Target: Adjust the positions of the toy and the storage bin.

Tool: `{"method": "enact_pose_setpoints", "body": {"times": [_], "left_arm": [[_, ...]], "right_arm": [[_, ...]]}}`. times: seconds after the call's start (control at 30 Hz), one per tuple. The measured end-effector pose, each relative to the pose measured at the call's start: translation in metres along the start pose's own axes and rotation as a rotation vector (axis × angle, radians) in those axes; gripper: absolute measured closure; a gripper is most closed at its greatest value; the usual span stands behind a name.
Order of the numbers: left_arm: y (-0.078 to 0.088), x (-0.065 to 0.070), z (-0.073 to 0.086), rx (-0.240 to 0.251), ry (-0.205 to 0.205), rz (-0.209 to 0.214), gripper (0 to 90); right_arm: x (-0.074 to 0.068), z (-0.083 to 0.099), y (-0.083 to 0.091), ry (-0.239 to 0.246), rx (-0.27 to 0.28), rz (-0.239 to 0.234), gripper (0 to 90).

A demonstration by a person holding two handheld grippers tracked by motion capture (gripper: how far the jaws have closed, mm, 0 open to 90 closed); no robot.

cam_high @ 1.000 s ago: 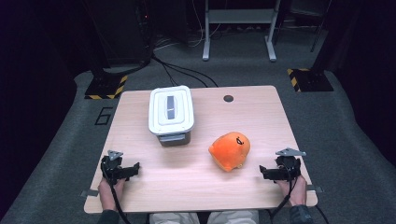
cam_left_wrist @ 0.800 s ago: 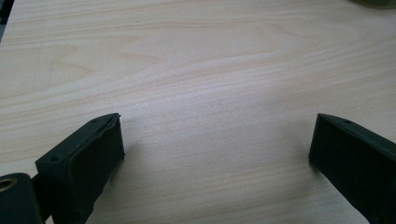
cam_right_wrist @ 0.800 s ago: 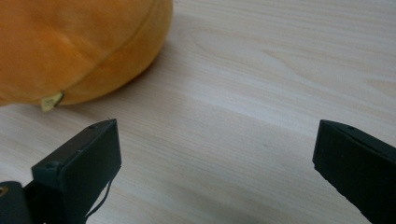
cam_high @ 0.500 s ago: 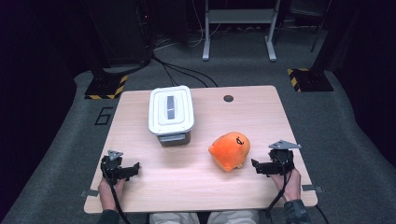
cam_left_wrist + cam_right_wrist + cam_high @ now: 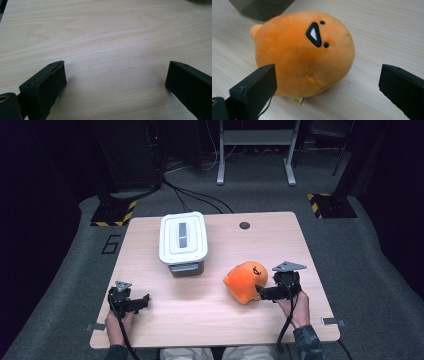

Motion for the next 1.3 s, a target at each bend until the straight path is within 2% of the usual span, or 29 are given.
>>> {"method": "enact_pose_setpoints", "body": {"times": [0.2, 0.37, 0.43, 0.5, 0.7, 0.77, 0.93, 1.03, 1.07, 1.1, 1.17, 1.23, 1.3], "left_arm": [[0.0, 0.0, 0.0, 0.001, -0.001, 0.0, 2.8], [0.0, 0.0, 0.0, -0.001, 0.0, 0.0, 2.8], [0.0, 0.0, 0.0, 0.0, 0.001, 0.0, 2.8], [0.0, 0.0, 0.0, -0.001, 0.0, 0.0, 2.8], [0.0, 0.0, 0.0, -0.001, 0.0, 0.0, 2.8], [0.0, 0.0, 0.0, -0.002, 0.001, 0.0, 2.8], [0.0, 0.0, 0.0, -0.002, 0.001, 0.001, 2.8], [0.0, 0.0, 0.0, -0.001, 0.0, 0.0, 2.8], [0.0, 0.0, 0.0, -0.001, 0.0, 0.0, 2.8], [0.0, 0.0, 0.0, -0.001, 0.0, 0.0, 2.8], [0.0, 0.0, 0.0, -0.001, 0.0, 0.0, 2.8], [0.0, 0.0, 0.0, 0.0, 0.0, 0.0, 2.8], [0.0, 0.0, 0.0, 0.0, 0.0, 0.0, 2.8]], "right_arm": [[-0.011, -0.011, -0.006, 0.018, 0.001, -0.011, 0.9], [-0.02, -0.018, -0.017, 0.036, -0.015, -0.002, 0.6], [-0.021, -0.019, -0.021, 0.051, -0.021, 0.001, 0.4], [-0.023, -0.021, -0.024, 0.036, -0.029, 0.004, 0.3], [-0.023, -0.021, -0.034, 0.037, -0.044, 0.005, 0.8], [-0.024, -0.02, -0.04, 0.02, -0.062, 0.002, 0.6], [-0.021, -0.018, -0.048, 0.026, -0.055, -0.002, 3.7], [-0.02, -0.015, -0.054, 0.025, -0.07, 0.006, 10.7], [-0.019, -0.014, -0.056, 0.024, -0.069, 0.002, 14.7], [-0.018, -0.013, -0.058, 0.023, -0.064, 0.001, 23.1], [-0.017, -0.013, -0.058, 0.025, -0.068, -0.003, 26.4], [-0.015, -0.009, -0.061, 0.015, -0.068, -0.016, 38.6], [-0.015, -0.008, -0.061, 0.006, -0.071, -0.019, 40.9]]}}
Point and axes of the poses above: each handheld gripper's, and its own axes: y roughly backward along the jaws, z roughly out of its underside, x roughly to its right, the point moved 4 cm from there along -y, roughly forward along the jaws, and after that the axes turned 6 degrees about -y, right-handed, at the moved point
